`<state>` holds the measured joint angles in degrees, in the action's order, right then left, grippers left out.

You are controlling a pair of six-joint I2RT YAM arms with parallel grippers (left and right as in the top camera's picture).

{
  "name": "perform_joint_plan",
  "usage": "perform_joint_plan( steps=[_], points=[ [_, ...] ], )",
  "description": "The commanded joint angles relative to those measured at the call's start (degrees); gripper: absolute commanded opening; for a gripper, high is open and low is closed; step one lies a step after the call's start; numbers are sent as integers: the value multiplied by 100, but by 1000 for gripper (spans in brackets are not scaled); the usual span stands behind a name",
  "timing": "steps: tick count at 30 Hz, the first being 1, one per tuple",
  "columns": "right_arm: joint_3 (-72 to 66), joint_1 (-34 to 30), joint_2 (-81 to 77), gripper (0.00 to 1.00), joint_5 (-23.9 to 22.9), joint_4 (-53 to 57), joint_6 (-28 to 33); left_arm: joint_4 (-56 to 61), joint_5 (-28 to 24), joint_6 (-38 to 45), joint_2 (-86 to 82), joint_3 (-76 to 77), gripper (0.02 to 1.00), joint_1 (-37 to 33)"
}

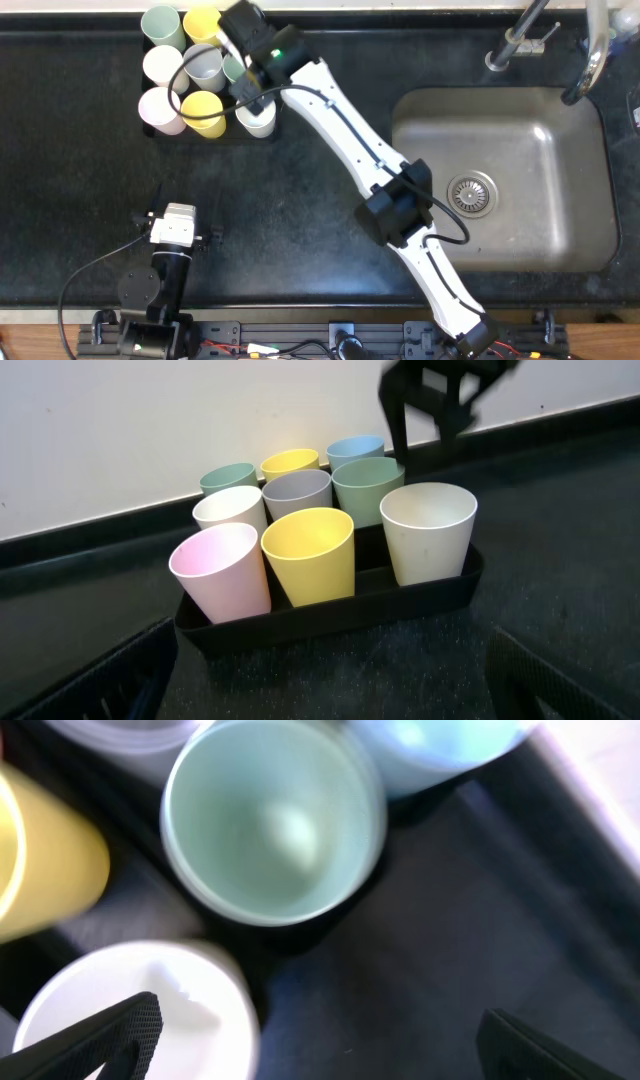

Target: Store Cups

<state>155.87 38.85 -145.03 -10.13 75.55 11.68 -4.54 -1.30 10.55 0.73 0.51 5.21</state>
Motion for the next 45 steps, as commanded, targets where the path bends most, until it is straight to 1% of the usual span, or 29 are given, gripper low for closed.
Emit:
perform_joint_plan(
  steps=[1,6,11,13,16,19,22,25,26,28,31,33,36,37,38,41,45],
  points=[
    [997,-280,284,998,-245,125,-575,-22,-13,57,-57,-7,996,-15],
    [1681,-715,927,998,-240,603,-1023,-22,-13,57,-57,-7,998,-15],
    [1596,-1646,1810,996,-170,1327,-1458,-24,-13,57,-57,-7,998,-15],
    [1233,-2022,2203,996,-170,1580,-1541,-22,-13,57,-57,-7,998,-15],
    [-122,-2492,3112,998,-162,1624,-1703,-22,-13,57,-57,-7,998,-15],
    [-2153,-2848,4317,998,-146,1558,-1884,-24,-13,57,-57,-7,998,-15],
    [-4179,-3005,5519,996,-74,1106,-2238,-24,-13,57,-57,-7,998,-15],
    [-6227,-2964,6723,998,175,-4,-2262,-22,-13,57,-57,-7,998,-15],
    [-6863,-2924,7066,998,157,-509,-2260,-22,-13,57,-57,-7,996,-15],
    [-8070,-2846,7674,998,-61,-1569,-2238,-24,-13,57,-57,-7,998,-15],
    [-9840,-2697,8546,998,-503,-3488,-2149,-24,-13,57,-57,-7,998,-15],
    [-10957,-2614,9141,996,-562,-5023,-1958,-24,-13,57,-57,-7,998,-15],
    [-12441,-2590,9976,998,-562,-7410,-1484,-22,-13,57,-57,-7,996,-15],
    [-12848,-2608,10190,996,-568,-8087,-1311,-22,-13,57,-57,-7,998,-15],
    [-13149,-2616,10362,998,-566,-8526,-1156,-22,-13,57,-57,-7,998,-15],
    [-13779,-2612,10791,996,-564,-8944,-1102,-22,-13,57,-57,-7,998,-15],
    [-14240,-2612,11110,998,-564,-8937,-1102,-24,-13,57,-57,-7,998,-15]
  ],
)
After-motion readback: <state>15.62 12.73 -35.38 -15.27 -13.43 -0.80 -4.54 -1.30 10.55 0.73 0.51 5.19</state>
